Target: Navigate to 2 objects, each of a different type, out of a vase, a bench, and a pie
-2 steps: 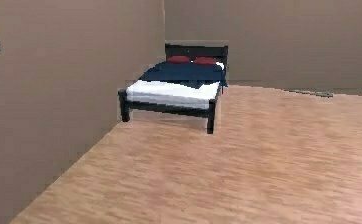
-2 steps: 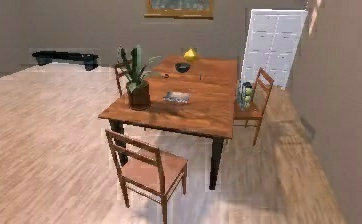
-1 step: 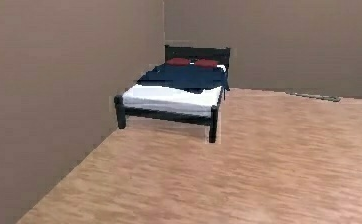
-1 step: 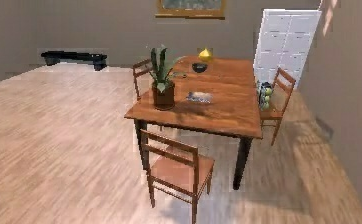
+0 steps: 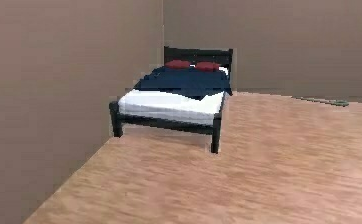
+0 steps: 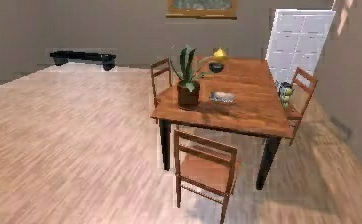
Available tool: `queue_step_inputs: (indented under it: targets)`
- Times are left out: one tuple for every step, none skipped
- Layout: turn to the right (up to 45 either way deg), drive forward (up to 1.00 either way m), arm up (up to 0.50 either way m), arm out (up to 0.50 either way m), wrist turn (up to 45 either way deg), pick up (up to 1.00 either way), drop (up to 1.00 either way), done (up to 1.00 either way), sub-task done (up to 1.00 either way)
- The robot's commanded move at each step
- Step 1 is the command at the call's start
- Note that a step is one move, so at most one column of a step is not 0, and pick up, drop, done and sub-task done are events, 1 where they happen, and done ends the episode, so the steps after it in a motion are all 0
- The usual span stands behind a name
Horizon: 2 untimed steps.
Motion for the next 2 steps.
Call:
queue_step_inputs:
  targets:
    - [45.0,0.0,0.0,0.0,0.0,0.0,0.0,0.0,0.0]
    - [45.0,0.0,0.0,0.0,0.0,0.0,0.0,0.0,0.0]
